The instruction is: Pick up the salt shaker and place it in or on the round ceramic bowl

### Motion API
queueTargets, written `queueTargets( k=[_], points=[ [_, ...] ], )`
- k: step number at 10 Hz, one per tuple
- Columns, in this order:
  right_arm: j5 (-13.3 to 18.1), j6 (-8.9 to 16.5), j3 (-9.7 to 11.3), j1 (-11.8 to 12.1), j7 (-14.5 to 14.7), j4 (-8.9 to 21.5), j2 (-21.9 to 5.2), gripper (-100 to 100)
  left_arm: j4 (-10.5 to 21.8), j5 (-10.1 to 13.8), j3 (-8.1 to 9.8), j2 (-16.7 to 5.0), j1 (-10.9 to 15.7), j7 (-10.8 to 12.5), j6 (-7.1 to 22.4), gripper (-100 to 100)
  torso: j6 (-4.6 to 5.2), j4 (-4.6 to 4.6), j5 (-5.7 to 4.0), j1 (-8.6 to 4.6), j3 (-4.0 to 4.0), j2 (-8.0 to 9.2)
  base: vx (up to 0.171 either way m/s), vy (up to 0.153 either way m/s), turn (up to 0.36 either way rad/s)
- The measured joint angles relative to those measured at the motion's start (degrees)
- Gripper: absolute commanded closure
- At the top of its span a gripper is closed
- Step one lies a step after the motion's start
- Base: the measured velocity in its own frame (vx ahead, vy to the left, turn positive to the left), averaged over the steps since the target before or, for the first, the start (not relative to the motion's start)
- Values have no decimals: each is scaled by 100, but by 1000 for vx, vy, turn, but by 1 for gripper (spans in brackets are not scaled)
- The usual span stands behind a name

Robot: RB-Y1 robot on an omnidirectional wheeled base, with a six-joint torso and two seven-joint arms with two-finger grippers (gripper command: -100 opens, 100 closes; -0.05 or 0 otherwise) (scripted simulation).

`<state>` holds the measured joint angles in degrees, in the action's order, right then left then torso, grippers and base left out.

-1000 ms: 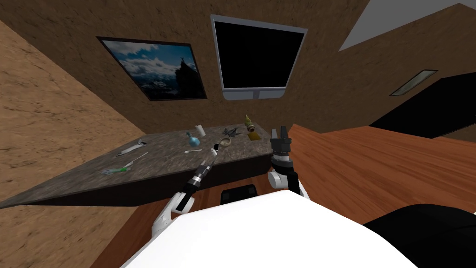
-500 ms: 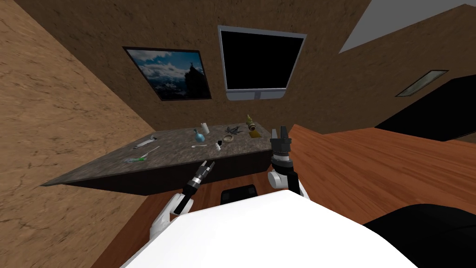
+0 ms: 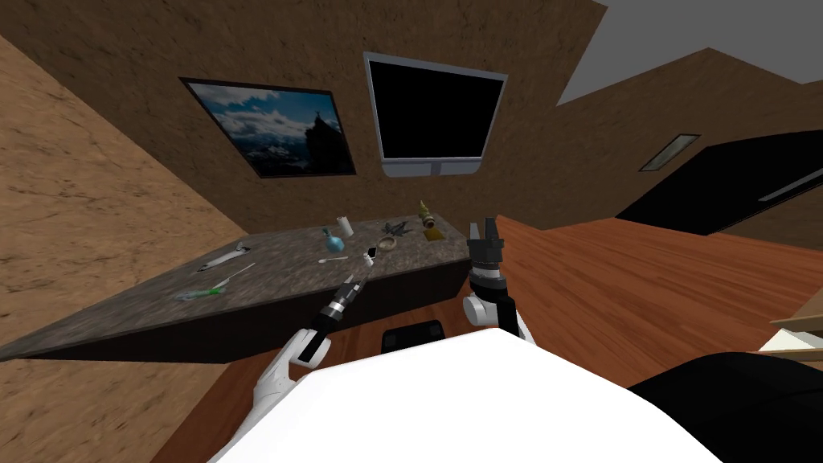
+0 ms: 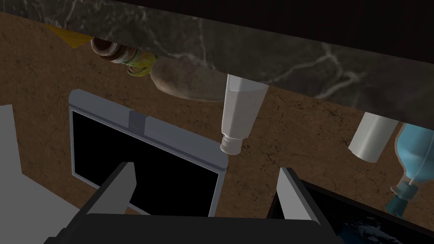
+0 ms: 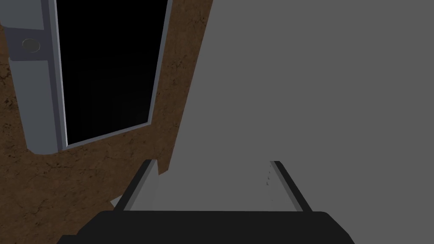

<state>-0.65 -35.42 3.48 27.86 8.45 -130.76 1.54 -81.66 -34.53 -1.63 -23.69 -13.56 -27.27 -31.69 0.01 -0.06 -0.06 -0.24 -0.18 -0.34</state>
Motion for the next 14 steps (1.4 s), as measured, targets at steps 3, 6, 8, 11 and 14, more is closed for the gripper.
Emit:
queueTargets(
  k=[3, 6, 8, 11, 14],
  points=[
    [0, 0, 0, 0, 0, 0, 0, 0, -95, 36, -6, -126, 56, -33, 347, -100, -1, 1, 2, 9, 3, 6, 85, -29, -89],
    [0, 0, -1, 1, 0, 0, -1, 0, -180, 80, 11, -252, 118, -85, 697, -100, -1, -3, 3, 16, -8, -13, 104, -8, -65],
    [0, 0, -1, 0, 0, 0, 0, 0, -183, 82, 13, -256, 123, -89, 717, -100, -4, 4, 4, 19, 13, 24, 4, -1, -116],
    [0, 0, -1, -1, 0, 0, 0, 0, -36, 102, 81, -223, 339, -83, 880, 100, -5, 7, 5, 21, 22, 40, -7, 6, -72],
    [0, 0, -1, -1, 0, 0, 0, 0, -36, 102, 83, -224, 339, -85, 879, 100, -4, 7, 5, 18, 21, 39, 0, 0, 0]
  ],
)
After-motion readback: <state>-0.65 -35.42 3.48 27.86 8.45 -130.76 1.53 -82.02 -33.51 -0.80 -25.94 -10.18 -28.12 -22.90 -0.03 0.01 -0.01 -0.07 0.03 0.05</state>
